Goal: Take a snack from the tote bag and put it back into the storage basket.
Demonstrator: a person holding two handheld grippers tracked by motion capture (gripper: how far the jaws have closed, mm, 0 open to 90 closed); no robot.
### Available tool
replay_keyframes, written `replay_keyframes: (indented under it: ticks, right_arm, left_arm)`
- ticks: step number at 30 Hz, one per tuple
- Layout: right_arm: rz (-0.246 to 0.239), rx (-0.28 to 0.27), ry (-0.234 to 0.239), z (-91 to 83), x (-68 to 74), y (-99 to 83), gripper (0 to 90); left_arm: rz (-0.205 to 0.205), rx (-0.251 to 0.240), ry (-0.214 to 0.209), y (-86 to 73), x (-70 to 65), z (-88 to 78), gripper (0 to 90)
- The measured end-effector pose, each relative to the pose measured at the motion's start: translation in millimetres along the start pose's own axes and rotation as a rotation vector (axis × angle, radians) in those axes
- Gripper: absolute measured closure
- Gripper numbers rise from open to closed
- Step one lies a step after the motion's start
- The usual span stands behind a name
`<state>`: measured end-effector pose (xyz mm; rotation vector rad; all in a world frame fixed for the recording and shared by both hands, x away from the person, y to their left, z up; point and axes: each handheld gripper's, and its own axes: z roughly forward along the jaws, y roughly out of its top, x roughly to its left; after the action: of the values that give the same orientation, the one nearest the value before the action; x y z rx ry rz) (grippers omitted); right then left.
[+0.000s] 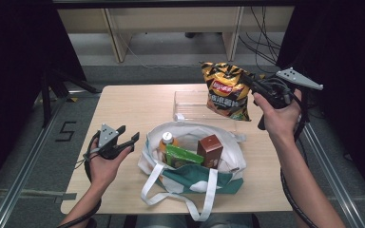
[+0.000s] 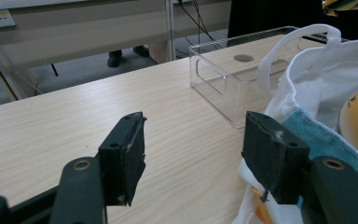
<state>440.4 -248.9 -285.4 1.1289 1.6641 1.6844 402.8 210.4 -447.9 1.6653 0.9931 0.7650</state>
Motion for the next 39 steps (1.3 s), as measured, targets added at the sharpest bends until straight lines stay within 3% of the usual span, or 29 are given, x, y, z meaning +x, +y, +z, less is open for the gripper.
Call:
replay_keyframes:
  ticks: [5, 12, 20, 21, 28, 29, 39]
  right_arm:
    - [-0.023, -0.008, 0.007, 5.0, -1.0, 2.2, 90.0]
    - [-0.005, -0.009, 0.004, 12.1, -0.9, 2.4, 90.0]
    - [-0.018, 0.003, 0.002, 21.4, -4.7, 0.5, 90.0]
    - [0.004, 0.005, -0.003, 21.8, -4.0, 0.5, 90.0]
    - [-0.005, 0.002, -0.012, 27.2, -8.6, 1.9, 90.0]
    - [0.012, 0.004, -0.013, 27.7, -7.7, 2.1, 90.0]
    - [0.005, 0.01, -0.025, 37.4, -13.6, 4.6, 90.0]
  left_arm:
    - [0.0, -0.002, -0.001, -0.3, 0.4, 0.4, 38.6]
    - [-0.001, -0.003, 0.001, 0.1, 0.6, -0.9, 38.6]
    - [-0.001, -0.003, 0.001, -0.7, 1.0, -0.8, 38.7]
    - [-0.002, -0.006, 0.0, -0.7, 0.9, -0.4, 38.7]
    - [0.002, -0.008, -0.004, -0.9, 1.3, 0.1, 38.7]
    - [0.001, -0.007, -0.004, -0.8, 1.1, 0.2, 38.7]
    - [-0.005, -0.004, 0.003, -0.3, 1.6, -0.2, 38.7]
